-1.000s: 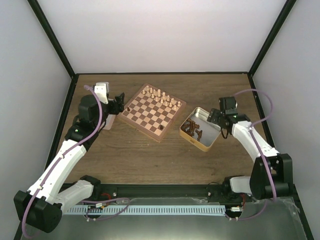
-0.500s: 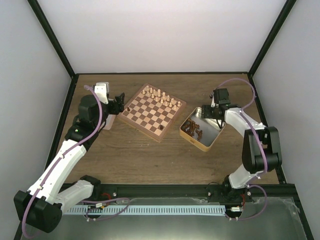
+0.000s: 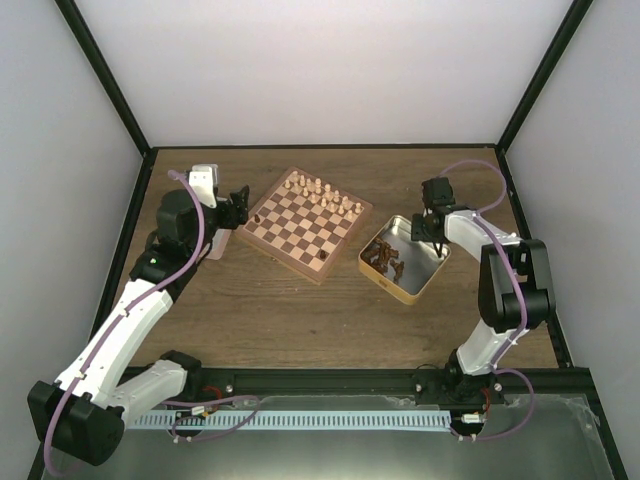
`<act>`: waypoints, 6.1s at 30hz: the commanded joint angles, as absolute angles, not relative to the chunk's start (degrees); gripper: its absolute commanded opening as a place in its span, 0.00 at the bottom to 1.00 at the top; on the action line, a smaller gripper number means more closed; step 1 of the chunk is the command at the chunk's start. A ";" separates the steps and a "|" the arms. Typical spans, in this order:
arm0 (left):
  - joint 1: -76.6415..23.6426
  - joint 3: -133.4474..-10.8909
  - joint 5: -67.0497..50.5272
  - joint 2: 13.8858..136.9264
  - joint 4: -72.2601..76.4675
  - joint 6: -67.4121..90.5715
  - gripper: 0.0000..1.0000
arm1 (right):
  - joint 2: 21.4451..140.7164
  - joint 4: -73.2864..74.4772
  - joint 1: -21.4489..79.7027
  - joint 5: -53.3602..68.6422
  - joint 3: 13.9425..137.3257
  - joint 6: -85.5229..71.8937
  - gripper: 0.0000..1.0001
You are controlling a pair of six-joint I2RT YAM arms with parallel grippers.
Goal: Set up the chess pieces on the board
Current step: Adjust the storage box at the center of the board, then pick up the chess piece from the storage box, then place the chess piece on the chessboard.
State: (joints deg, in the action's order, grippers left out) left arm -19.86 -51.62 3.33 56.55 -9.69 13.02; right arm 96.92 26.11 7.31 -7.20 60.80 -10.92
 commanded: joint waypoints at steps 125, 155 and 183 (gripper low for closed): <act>-24.17 -50.38 -51.46 80.14 2.40 43.23 0.36 | 80.79 10.39 36.11 36.77 59.19 -5.32 0.15; -24.41 -46.45 -48.62 71.78 23.32 59.08 0.11 | 70.77 -38.13 36.72 33.59 40.46 -58.67 0.67; -24.43 -41.27 -44.34 68.63 40.62 70.80 0.10 | 78.67 -58.45 37.88 33.76 43.50 -79.88 0.23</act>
